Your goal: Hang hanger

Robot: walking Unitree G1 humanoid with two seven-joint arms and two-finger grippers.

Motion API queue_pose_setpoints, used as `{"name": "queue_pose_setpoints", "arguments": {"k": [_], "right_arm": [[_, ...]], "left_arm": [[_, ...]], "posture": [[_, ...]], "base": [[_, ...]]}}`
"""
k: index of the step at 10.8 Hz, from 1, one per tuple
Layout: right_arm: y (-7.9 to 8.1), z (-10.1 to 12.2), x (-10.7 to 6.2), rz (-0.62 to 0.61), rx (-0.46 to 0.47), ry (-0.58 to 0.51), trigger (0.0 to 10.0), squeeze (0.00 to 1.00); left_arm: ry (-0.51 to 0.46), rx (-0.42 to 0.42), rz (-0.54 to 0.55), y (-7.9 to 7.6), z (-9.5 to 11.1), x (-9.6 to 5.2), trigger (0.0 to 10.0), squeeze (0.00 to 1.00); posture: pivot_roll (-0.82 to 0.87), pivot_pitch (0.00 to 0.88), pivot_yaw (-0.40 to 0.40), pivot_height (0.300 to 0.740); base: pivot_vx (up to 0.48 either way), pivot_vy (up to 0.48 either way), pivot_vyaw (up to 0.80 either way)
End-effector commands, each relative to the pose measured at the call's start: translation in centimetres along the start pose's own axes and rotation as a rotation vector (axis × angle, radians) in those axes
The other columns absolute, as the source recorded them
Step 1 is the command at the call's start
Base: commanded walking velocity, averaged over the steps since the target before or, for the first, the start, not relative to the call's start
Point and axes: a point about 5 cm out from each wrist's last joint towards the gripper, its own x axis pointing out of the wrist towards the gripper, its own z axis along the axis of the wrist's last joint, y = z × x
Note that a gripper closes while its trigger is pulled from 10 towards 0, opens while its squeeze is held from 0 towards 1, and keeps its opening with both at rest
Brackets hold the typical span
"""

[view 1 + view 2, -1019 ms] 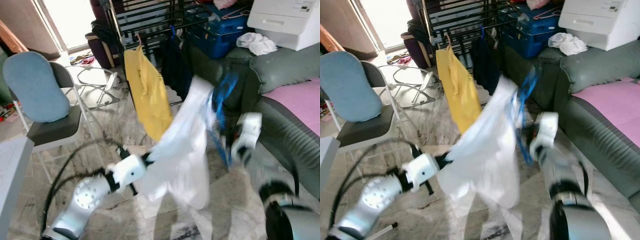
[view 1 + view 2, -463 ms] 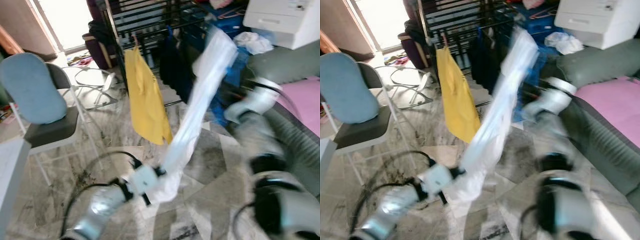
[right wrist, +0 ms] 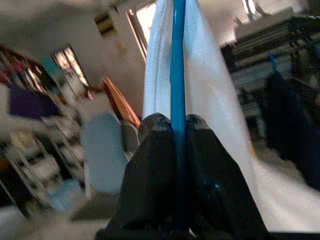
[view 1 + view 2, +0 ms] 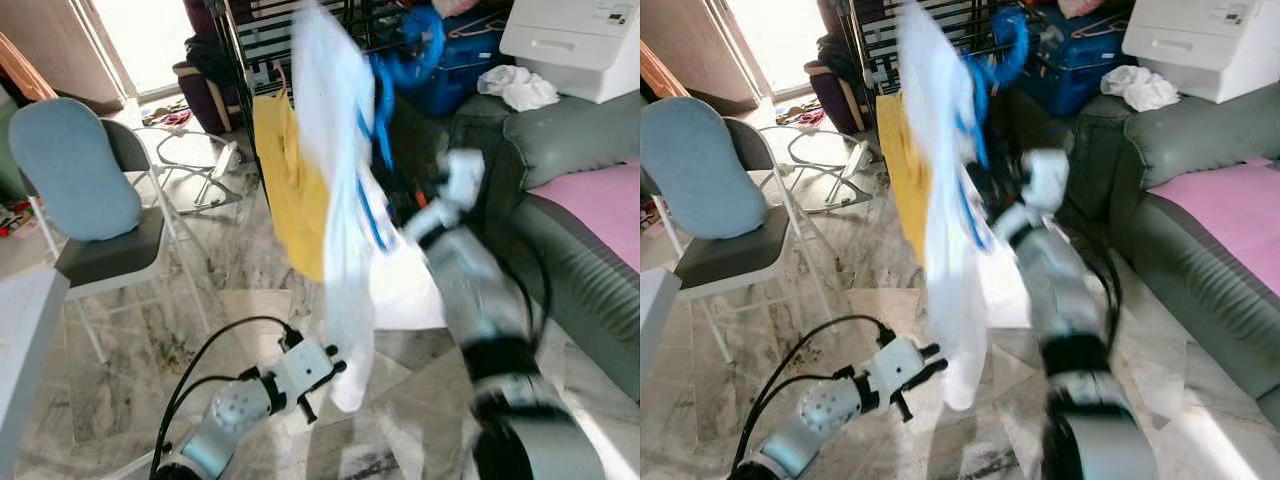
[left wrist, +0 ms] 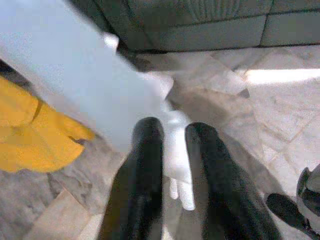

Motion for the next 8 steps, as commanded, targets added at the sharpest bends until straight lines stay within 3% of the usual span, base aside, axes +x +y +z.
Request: {"name": "queue_pose_setpoints", "arguments": {"k": [1,4,5,6,8], "right_arm": [[1.2,1.0,0.5,0.054,-0.075,-0.034,10.0,0.00],[1.6,-1.6,-1.7,0.125,-0.202,0.086,10.0,0.00],[1.6,-3.0,-3.8,0.216,-0.322,0.175,10.0,0.00],[1.3,-3.4,-5.4,0.263,-0.297,0.195,10.0,0.00],[0.2,-4.4,-8.0,0.309,-0.339,0.269,10.0,0.00]], "left_arm": [[0.013,-0.022,0.015,0.1,-0.8,-0.6,10.0,1.00],[-0.001,-0.038,0.026,0.4,-1.4,-1.4,10.0,1.00],[-0.003,-0.004,0.060,1.4,-1.7,-2.7,10.0,1.00],[-0.014,0.036,0.083,2.3,-1.4,-3.8,10.0,1.00],[-0.039,0.102,0.128,4.2,-0.3,-5.4,10.0,1.00]], "posture": [[-0.10,0.000,0.130,0.740],[-0.11,0.000,0.135,0.740],[-0.11,0.000,0.129,0.740],[-0.11,0.000,0.130,0.740],[-0.11,0.000,0.134,0.740]], "base": [[0.000,0.000,0.00],[0.000,0.000,0.00],[0.000,0.000,0.00],[0.000,0.000,0.00],[0.000,0.000,0.00]]}}
